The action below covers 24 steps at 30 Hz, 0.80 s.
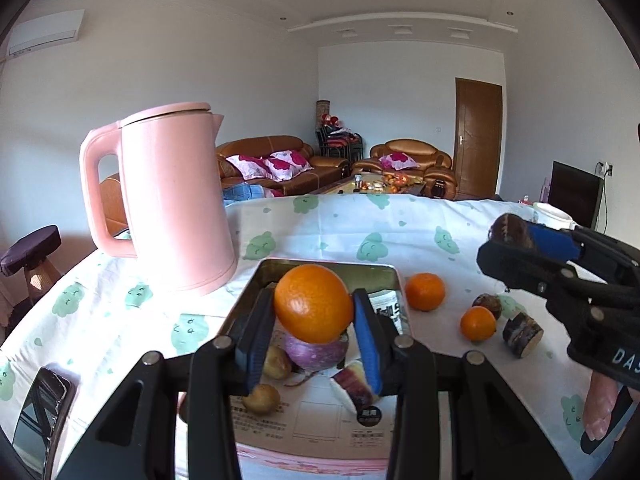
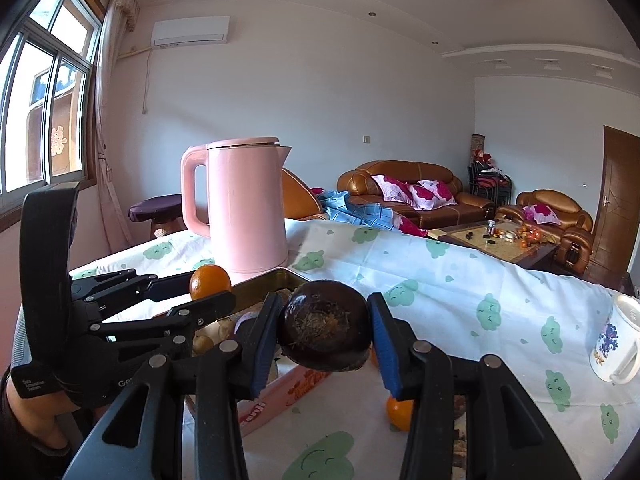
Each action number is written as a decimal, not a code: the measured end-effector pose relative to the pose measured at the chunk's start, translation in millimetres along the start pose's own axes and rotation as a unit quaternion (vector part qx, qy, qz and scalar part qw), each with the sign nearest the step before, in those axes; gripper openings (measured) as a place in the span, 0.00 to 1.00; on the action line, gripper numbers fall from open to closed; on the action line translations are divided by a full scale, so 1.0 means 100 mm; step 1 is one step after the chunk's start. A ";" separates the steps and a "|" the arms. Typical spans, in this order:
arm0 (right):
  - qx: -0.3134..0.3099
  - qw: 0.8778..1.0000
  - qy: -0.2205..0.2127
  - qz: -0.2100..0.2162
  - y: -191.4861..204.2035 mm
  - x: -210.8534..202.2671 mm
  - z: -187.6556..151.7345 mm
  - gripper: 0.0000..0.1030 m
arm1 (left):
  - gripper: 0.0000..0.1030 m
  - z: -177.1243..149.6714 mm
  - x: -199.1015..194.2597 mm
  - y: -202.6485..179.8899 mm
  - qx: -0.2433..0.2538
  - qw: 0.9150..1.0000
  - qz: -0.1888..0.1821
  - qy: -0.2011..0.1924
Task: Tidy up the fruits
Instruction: 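Carry the orange and dark fruit over the tin with both grippers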
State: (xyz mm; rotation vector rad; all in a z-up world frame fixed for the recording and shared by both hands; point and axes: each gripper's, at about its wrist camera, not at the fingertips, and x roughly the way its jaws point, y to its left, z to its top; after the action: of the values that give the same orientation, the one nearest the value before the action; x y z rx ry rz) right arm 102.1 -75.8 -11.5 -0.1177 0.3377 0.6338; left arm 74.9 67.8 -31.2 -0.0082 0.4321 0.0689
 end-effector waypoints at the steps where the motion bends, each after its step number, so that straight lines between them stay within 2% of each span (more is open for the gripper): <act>1: -0.003 1.000 0.002 0.003 0.03 0.04 0.01 0.44 | 0.39 0.01 0.02 0.04 0.000 1.000 0.004 0.004; 14: -0.019 0.998 0.036 0.042 0.38 0.41 -0.02 0.44 | 0.39 -0.02 0.26 0.39 -0.025 0.998 0.001 0.056; 24: -0.025 0.996 0.063 0.065 0.53 0.53 -0.14 0.45 | 0.39 -0.01 0.33 0.49 -0.041 0.997 -0.012 0.070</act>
State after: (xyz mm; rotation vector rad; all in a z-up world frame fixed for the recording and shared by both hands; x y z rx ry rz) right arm 107.0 -6.3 -43.0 -0.1852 0.4536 0.7666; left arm 101.5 118.4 -45.5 -0.1003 0.5679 0.0627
